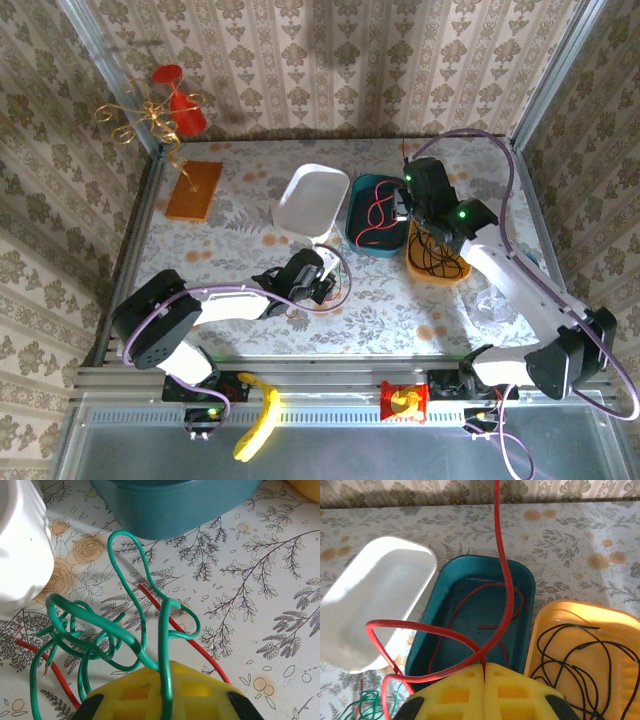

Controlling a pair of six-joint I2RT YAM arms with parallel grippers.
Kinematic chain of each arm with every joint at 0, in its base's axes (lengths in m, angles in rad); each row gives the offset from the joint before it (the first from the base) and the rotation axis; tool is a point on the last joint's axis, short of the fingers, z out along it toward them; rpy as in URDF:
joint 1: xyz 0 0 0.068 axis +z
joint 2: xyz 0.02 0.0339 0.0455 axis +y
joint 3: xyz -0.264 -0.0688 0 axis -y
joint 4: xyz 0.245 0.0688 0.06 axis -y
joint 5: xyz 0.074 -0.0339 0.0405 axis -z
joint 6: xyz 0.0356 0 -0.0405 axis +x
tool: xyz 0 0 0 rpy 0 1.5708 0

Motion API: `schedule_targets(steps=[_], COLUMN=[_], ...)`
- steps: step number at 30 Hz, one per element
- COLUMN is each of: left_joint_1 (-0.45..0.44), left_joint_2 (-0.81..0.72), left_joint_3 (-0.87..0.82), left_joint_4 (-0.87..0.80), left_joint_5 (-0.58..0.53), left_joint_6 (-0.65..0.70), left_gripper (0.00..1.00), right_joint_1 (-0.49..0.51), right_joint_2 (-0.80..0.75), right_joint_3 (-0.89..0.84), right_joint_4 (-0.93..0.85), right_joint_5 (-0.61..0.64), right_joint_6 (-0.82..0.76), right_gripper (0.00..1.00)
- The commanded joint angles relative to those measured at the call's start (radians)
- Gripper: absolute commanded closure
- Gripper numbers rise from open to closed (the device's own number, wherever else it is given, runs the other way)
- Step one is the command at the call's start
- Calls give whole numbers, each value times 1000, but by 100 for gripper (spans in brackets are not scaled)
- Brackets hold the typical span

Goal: Untangle the cables

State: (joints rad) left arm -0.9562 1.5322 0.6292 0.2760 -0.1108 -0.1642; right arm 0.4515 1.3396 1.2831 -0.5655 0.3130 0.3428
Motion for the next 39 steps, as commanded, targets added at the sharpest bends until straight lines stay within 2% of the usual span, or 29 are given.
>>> schedule_targets(steps=[1, 12, 16, 20, 27, 31, 36, 37, 39], left_joint_1=[-8, -6, -7, -7, -7, -7, -7, -7, -7], left_joint_2=[-7, -4, -3, 1, 3, 8, 6, 4, 0], left_joint_3=[0, -6, -6, -6, -6, -1, 1, 0, 0], left_joint_4=[-4, 1, 1, 0, -2, -3, -5, -5, -5], left_joint_5=[-20, -17, -18, -20, -21, -17, -18, -19, -20], left_joint_6=[-14, -17, -17, -20, -20, -18, -17, -17, -15], left_gripper=[100, 100, 100, 100, 100, 100, 100, 100, 100], right_joint_1=[-36, -77, -76, -74, -71, -75, -83, -85, -88], right_joint_2=[45, 184, 237, 304, 360, 374, 384, 382, 371], right_joint_3=[42, 100, 107, 80, 21, 31, 48, 50, 50], right_joint_4=[25, 100, 111, 115, 134, 122, 90, 82, 71], right_joint_5=[-13, 122, 134, 49, -216, -262, -254, -248, -223], right_joint_6=[3, 21, -8, -20, -35, -28, -10, -5, 4], right_gripper=[100, 100, 100, 100, 100, 100, 100, 98, 79])
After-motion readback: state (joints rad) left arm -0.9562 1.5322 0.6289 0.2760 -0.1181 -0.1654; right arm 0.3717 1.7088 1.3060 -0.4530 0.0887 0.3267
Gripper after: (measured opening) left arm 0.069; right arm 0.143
